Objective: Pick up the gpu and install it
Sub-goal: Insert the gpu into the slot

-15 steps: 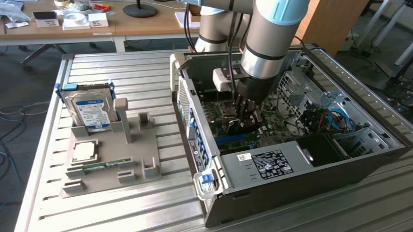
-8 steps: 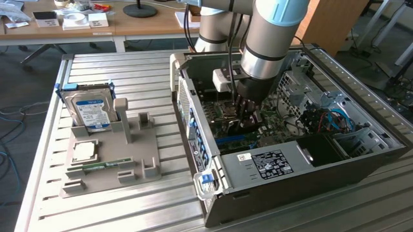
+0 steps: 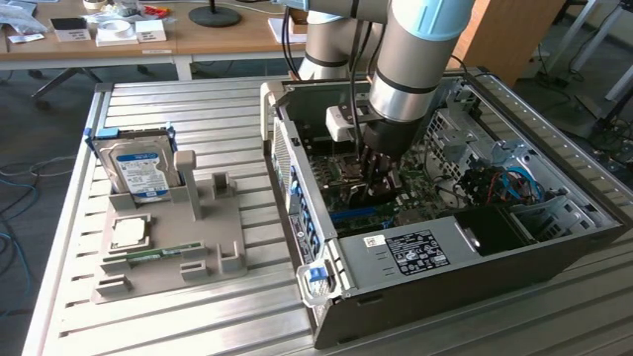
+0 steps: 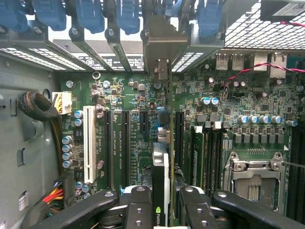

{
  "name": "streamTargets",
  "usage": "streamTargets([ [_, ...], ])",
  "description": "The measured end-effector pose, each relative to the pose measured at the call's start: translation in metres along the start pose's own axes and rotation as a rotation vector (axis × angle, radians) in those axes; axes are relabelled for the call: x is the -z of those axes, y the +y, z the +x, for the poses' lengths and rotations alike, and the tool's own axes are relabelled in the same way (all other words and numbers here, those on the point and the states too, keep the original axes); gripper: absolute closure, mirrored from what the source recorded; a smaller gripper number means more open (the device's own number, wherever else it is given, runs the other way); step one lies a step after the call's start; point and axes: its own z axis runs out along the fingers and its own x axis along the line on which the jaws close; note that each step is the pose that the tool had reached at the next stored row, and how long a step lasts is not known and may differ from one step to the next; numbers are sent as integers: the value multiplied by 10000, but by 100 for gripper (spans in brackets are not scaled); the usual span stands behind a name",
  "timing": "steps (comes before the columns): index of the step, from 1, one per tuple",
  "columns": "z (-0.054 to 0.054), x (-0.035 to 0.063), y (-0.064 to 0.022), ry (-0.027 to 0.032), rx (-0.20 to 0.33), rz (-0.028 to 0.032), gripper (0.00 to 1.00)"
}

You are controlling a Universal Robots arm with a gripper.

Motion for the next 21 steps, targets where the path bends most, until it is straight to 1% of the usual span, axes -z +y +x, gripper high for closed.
streamTargets([
  [6,3,-4,1,12,-12,0,73],
  [16,21,-4,0,12,-12,0,73],
  [21,23,-8,0,15,-168,4,73],
])
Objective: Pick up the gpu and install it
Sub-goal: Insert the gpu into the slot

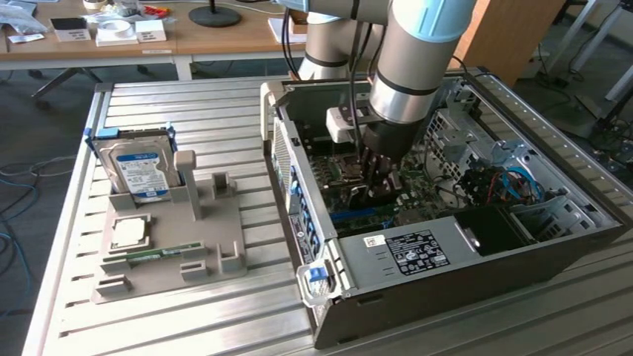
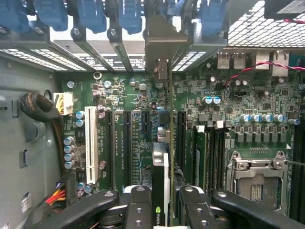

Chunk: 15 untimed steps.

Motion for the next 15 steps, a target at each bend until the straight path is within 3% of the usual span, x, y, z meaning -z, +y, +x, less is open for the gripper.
streamTargets([
  [15,23,-9,-1,1,-338,10,73],
])
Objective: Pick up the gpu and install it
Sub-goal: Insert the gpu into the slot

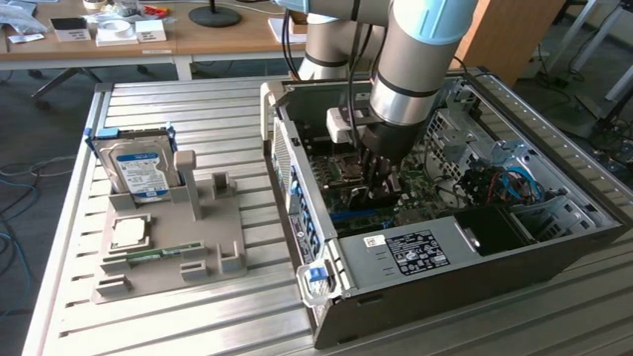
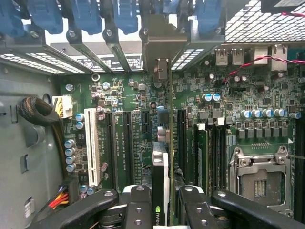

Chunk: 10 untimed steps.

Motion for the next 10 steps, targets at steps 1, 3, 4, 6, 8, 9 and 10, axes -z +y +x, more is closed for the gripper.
streamTargets([
  [1,0,-1,0,-1,-1,1,73],
  [3,1,-3,10,-2,-2,1,73],
  [4,1,-3,17,1,-1,1,73],
  [6,3,-6,27,10,-7,1,73],
  [8,5,-15,28,14,-15,2,73],
  [9,5,-23,28,17,-20,2,73],
  [10,6,-33,29,18,-22,2,73],
])
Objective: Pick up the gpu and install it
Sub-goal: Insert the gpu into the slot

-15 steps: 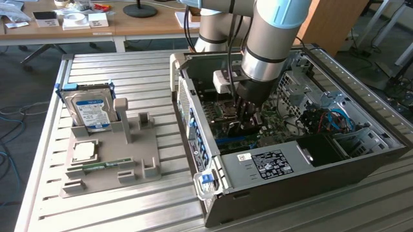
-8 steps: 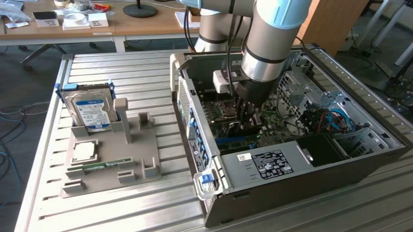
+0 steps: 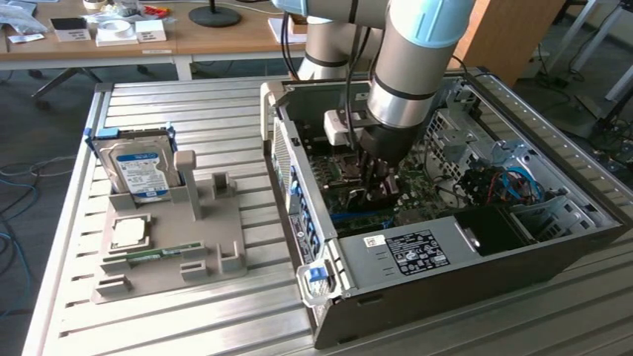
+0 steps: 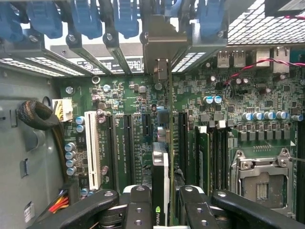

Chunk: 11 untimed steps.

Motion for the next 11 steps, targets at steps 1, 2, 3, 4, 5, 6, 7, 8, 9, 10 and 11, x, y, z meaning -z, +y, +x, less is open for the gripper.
streamTargets([
  [1,0,-8,0,-1,-1,1,73],
  [2,0,-14,0,0,-1,0,73],
  [3,1,-19,0,0,-1,0,73],
  [4,1,-24,0,0,-2,0,73],
  [5,1,-31,0,-1,-2,1,73],
  [6,1,-33,1,1,-2,-1,73],
  [7,1,-33,1,2,-2,0,73],
  [8,1,-33,1,2,-2,-1,73],
  [9,1,-33,0,2,-2,0,73],
  [10,1,-34,1,1,-2,0,73],
  [11,1,-34,0,0,-2,0,73],
])
